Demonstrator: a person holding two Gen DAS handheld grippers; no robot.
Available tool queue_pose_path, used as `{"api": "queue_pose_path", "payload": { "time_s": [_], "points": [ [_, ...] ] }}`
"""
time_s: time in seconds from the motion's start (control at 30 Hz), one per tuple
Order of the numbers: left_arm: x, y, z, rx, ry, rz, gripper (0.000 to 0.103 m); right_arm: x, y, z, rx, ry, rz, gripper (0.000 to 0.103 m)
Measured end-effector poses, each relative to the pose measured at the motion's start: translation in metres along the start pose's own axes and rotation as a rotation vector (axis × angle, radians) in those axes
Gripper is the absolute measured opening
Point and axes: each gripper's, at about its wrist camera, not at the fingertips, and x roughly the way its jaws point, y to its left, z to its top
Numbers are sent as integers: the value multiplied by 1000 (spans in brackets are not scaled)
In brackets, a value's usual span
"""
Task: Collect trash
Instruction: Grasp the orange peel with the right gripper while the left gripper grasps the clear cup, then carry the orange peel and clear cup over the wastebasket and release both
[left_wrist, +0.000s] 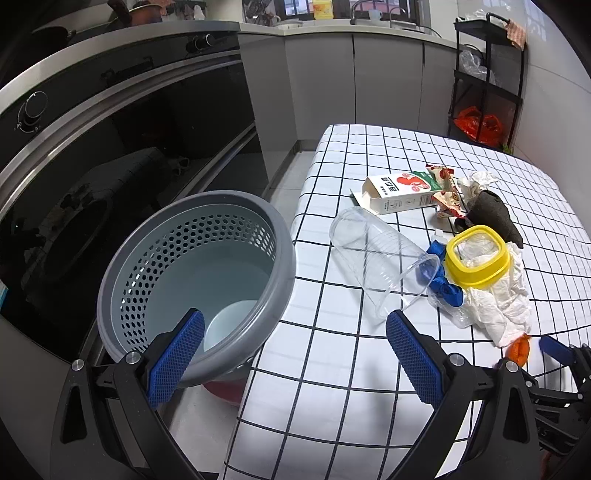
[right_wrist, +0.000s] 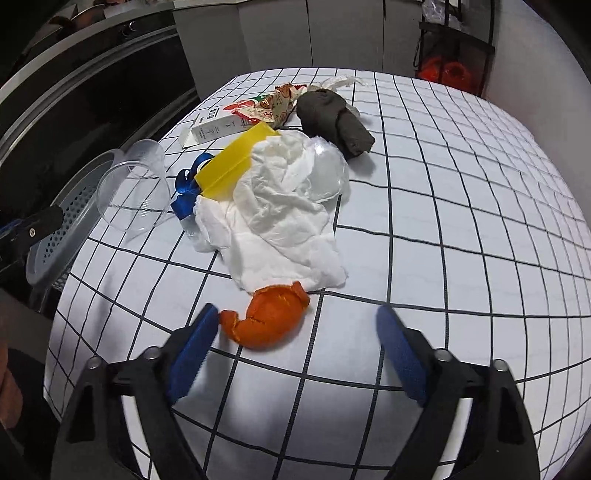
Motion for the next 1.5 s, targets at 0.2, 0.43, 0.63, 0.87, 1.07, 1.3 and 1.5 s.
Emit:
{"api": "queue_pose_path", "payload": {
  "time_s": [0.2,0.43,0.63,0.87,1.07,1.3,1.5],
  "points": [
    [-2,0,-1,-19,-11,-15,97,-4,2,-2,-15,-13,7,29],
    [4,-8,0,-20,1,-42,97,-23,-3,-1,4,-47,42,21],
    [17,-29,5,4,-3,-51,97,-45,-21,5,68,-95,83,21],
    [49,-44,17,-19,5,-10,97,-55,-30,6,93,-112,115,21],
    [72,-49,24,-33,-6,27,82,-54,-32,5,102,-108,128,21],
    [74,-48,28,-49,4,-45,16,-51,-30,5,94,-103,130,21],
    [47,-44,23,-31,-52,-58,12,-48,-28,5,90,-101,135,21]
  ]
}}
